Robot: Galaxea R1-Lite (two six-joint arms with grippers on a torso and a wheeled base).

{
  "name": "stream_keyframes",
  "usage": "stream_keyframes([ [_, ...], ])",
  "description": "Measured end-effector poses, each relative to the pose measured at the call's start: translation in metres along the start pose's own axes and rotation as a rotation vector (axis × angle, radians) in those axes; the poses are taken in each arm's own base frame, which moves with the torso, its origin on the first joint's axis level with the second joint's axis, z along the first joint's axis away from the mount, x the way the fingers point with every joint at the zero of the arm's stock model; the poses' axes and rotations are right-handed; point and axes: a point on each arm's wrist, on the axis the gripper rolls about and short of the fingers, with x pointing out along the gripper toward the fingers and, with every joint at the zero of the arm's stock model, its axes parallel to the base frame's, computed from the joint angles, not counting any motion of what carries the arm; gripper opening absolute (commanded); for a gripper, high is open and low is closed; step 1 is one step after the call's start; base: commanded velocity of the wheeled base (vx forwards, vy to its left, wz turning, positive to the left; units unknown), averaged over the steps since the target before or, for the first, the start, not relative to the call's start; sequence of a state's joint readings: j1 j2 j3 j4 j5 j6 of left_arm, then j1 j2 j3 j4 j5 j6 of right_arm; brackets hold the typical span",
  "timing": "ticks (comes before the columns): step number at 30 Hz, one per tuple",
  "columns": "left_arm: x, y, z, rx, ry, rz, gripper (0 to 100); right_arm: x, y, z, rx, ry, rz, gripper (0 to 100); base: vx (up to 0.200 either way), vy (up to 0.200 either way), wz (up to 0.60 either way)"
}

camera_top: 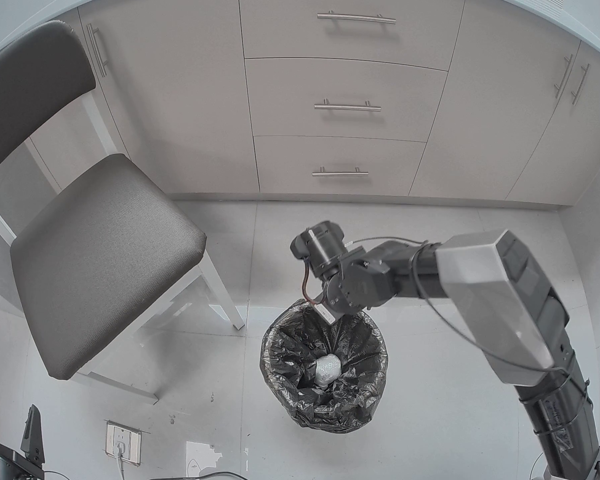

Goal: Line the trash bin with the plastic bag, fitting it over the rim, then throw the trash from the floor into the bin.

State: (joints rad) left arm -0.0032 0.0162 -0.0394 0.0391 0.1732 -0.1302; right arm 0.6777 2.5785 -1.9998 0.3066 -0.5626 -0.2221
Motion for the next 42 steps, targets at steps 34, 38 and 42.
stream_keyframes([
  [34, 0.001, -0.004, -0.003, 0.126, 0.003, -0.186, 100, -0.445, -0.285, -0.177, 0.319, -0.035, -0.286, 0, 0.000, 0.000, 0.00],
  [38, 0.001, -0.004, -0.003, 0.129, 0.000, -0.188, 100, -0.501, -0.271, -0.232, 0.398, -0.098, -0.321, 0, 0.000, 0.000, 0.00],
  [42, 0.001, -0.004, -0.003, 0.130, -0.001, -0.189, 100, -0.553, -0.241, -0.285, 0.472, -0.214, -0.387, 0, 0.000, 0.000, 0.00],
])
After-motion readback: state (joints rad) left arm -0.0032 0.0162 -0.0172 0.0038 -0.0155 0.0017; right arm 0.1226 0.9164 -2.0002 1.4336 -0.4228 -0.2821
